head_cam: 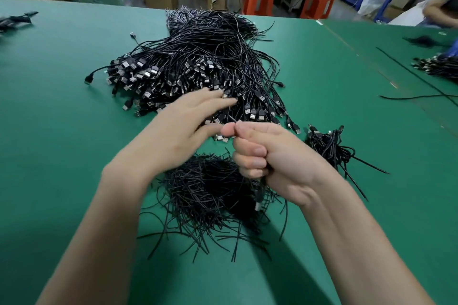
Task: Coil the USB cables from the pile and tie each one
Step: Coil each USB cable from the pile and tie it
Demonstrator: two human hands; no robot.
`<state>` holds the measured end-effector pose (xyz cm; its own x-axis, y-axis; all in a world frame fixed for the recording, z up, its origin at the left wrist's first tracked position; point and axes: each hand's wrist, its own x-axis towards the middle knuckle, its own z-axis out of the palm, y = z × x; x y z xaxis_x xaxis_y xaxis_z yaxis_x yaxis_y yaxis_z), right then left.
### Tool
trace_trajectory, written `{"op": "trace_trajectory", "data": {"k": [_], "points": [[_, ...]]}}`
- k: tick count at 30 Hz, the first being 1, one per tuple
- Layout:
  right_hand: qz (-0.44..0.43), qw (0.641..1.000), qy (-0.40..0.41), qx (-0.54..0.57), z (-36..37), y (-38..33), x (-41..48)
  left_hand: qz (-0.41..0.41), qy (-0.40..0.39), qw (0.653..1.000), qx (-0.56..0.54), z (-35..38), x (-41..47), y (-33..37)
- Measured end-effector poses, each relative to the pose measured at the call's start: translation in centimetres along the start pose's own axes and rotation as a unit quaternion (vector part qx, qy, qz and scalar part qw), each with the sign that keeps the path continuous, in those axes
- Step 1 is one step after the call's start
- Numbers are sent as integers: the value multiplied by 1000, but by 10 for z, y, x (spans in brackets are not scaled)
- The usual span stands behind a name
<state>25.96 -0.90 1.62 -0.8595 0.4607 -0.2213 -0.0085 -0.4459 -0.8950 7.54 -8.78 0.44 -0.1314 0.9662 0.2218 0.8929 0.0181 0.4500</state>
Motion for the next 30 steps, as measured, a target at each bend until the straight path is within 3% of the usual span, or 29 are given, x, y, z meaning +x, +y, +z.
{"op": "trace_trajectory", "data": {"k": [6, 9, 12, 15, 17, 21, 25, 27, 30], "points": [[-19, 990, -94, -107, -21, -19, -40, 112, 99, 973, -173, -1, 3, 19], [2, 986, -131, -105, -25, -16, -52, 161, 138, 956, -202, -6, 2, 38], [29, 984, -167, -57, -24, -15, -60, 159, 116, 957, -211, 1, 4, 48], [-18, 980, -189, 51, -24, -21, -61, 146, 9, 964, -221, 11, 4, 52], [-73, 985, -135, 75, -24, -24, -58, 127, -63, 968, -209, 19, 4, 56], [-201, 979, 33, 20, -19, -23, -48, 110, -120, 979, -120, 29, 4, 60], [-281, 945, 143, -92, -17, -21, -42, 101, -111, 983, -102, 25, 2, 63], [-327, 912, 167, -182, -14, -17, -39, 103, -101, 987, -76, 18, -1, 66], [-369, 808, 239, -392, -12, -8, -35, 120, -67, 990, -39, 9, -6, 75]]}}
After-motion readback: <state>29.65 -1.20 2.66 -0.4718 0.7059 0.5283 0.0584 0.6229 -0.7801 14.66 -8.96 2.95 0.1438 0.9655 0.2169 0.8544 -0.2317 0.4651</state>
